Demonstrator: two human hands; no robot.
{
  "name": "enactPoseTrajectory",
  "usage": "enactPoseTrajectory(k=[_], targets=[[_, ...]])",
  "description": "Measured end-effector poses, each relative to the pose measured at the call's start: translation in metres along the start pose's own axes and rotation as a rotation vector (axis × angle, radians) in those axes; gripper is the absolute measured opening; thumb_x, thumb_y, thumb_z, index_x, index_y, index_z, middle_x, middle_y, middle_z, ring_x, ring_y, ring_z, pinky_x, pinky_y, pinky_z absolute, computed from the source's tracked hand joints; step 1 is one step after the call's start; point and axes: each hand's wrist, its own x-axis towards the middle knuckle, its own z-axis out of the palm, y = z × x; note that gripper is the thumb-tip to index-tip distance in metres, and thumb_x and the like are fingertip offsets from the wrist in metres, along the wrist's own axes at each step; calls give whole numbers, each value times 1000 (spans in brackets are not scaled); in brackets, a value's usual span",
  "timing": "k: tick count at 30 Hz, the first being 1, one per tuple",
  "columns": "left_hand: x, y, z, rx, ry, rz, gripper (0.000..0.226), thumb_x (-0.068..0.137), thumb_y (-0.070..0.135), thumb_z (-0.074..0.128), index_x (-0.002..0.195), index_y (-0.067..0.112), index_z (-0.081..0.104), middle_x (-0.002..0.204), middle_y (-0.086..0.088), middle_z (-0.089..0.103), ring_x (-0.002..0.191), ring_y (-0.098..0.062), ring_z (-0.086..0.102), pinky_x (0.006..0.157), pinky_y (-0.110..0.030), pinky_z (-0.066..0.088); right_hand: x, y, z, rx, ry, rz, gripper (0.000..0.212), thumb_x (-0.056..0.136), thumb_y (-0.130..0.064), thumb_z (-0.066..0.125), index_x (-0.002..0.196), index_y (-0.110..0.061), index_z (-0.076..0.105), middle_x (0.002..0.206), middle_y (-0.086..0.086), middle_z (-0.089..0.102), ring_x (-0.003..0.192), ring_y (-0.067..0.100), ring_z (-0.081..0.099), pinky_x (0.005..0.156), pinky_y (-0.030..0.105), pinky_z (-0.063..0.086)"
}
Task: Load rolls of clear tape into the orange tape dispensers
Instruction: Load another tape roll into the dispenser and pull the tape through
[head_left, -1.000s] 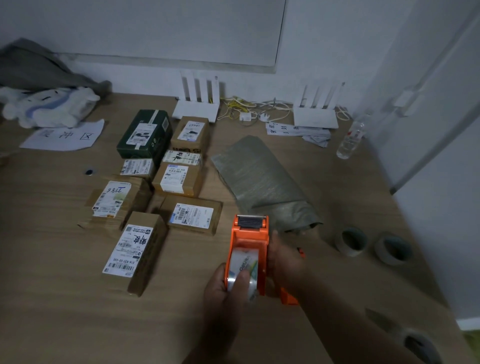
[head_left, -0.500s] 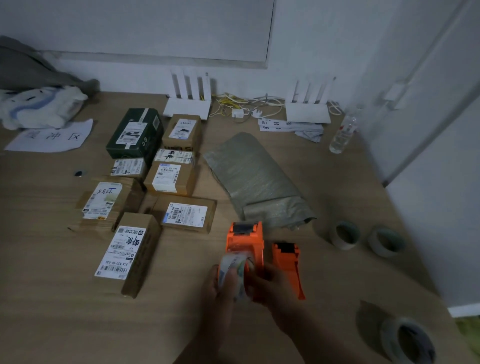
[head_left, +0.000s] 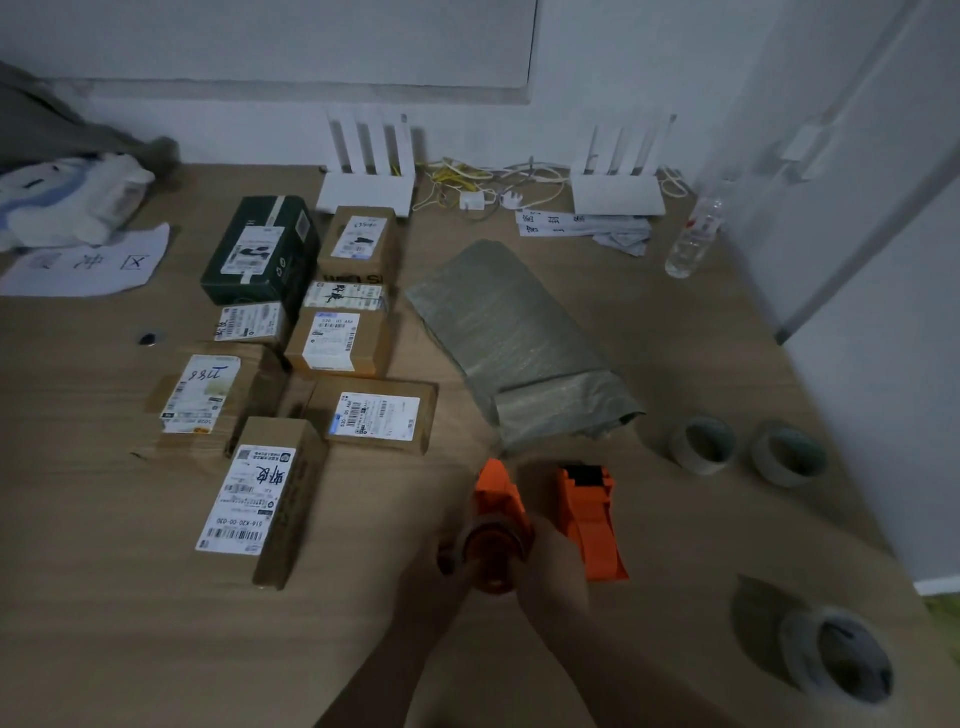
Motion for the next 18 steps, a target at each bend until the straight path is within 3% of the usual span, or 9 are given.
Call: enactPoseTrajectory(k=[4,8,11,13,17,18], targets=[[7,-8,6,174,3,12,41,81,30,74,114,10,61,106,-8,69,96,-25,64,69,-23,35,-1,1,8,-16,3,60,69,74,-13,65,139,-27,46,127,0,66,119,22,61,94,34,51],[12,-15,6,257,58,52,27,77,30,74,87,11,58,82,-5,55,75,-23,50,62,-30,29,-1,0,14,-23,11,78,77,76,-13,68,146,-22,38,139,3,58,129,21,53,102,33,45],[13,-21,6,202,18,79,22,80,24,74,93,9,65,77,-1,54,72,-17,50,54,-28,30,-2,-1,16,-52,18,59,76,76,-13,69,145,-20,39,138,3,58,128,21,54,100,32,45],[14,-26,6,143,-8,95,21,81,20,75,94,6,66,72,2,54,70,-15,51,47,-16,33,-3,0,16,-53,33,49,75,76,-13,69,144,-21,40,136,2,59,127,21,55,99,32,46],[16,-32,6,100,-43,68,36,78,26,76,102,1,64,80,-2,57,76,-19,57,56,-13,41,-3,1,16,-35,15,30,75,78,-15,67,147,-19,37,144,3,53,132,22,50,104,32,43],[14,-30,7,91,-34,61,47,75,35,75,108,3,63,88,-5,61,83,-24,62,65,-24,48,-4,1,15,-24,13,16,74,79,-17,67,147,-17,37,145,4,52,133,22,49,106,32,41]])
